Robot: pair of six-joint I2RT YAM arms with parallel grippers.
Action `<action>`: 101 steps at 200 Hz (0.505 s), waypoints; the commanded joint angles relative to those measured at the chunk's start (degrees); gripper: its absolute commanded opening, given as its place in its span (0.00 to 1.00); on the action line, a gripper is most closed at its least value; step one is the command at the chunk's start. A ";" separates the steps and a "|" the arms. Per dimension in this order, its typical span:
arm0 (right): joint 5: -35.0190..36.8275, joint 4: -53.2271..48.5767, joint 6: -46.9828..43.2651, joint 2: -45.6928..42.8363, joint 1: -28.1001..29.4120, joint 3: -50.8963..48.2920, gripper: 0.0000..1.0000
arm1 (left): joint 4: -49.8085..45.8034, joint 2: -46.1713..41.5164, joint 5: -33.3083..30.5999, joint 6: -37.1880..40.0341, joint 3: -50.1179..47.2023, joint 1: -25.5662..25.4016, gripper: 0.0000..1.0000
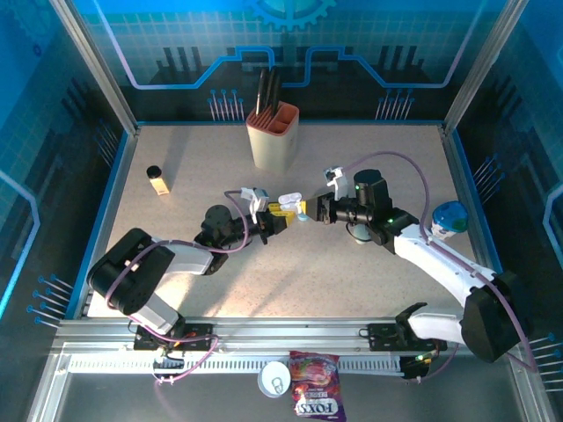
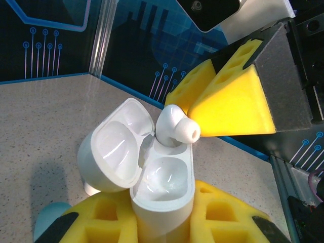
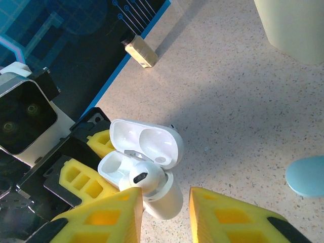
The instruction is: Insert wireless bluetooth earbuds into charging case
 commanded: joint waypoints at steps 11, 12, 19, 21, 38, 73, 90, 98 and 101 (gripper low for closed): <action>0.28 -1.34 -1.36 0.27 0.70 2.04 0.34 | 2.75 0.28 1.60 -0.26 0.44 -0.28 0.09; 0.25 -1.34 -1.39 0.24 0.70 2.05 0.34 | 2.80 0.31 1.64 -0.29 0.44 -0.30 0.09; 0.25 -1.34 -1.42 0.15 0.65 1.97 0.34 | 2.76 0.31 1.75 -0.31 0.52 -0.33 0.09; 0.16 -1.28 -1.42 0.19 0.69 1.97 0.34 | 2.76 0.33 1.76 -0.31 0.52 -0.33 0.09; -0.48 -1.09 -1.25 0.35 0.71 2.21 0.36 | 2.76 0.50 1.89 -0.18 0.53 -0.33 0.09; -1.02 -0.48 -0.92 1.33 1.14 2.76 0.42 | 4.08 1.64 2.35 -0.19 0.67 -0.33 0.08; -0.93 -0.13 -0.63 1.79 1.33 3.05 0.44 | 5.49 2.25 2.63 -0.18 0.45 -0.32 0.08; -0.73 0.02 -0.56 2.11 1.48 3.19 0.45 | 6.12 2.50 2.67 -0.26 0.29 -0.30 0.08; -0.71 -0.06 -0.55 2.26 1.50 3.29 0.45 | 6.26 2.53 2.59 -0.30 0.32 -0.32 0.08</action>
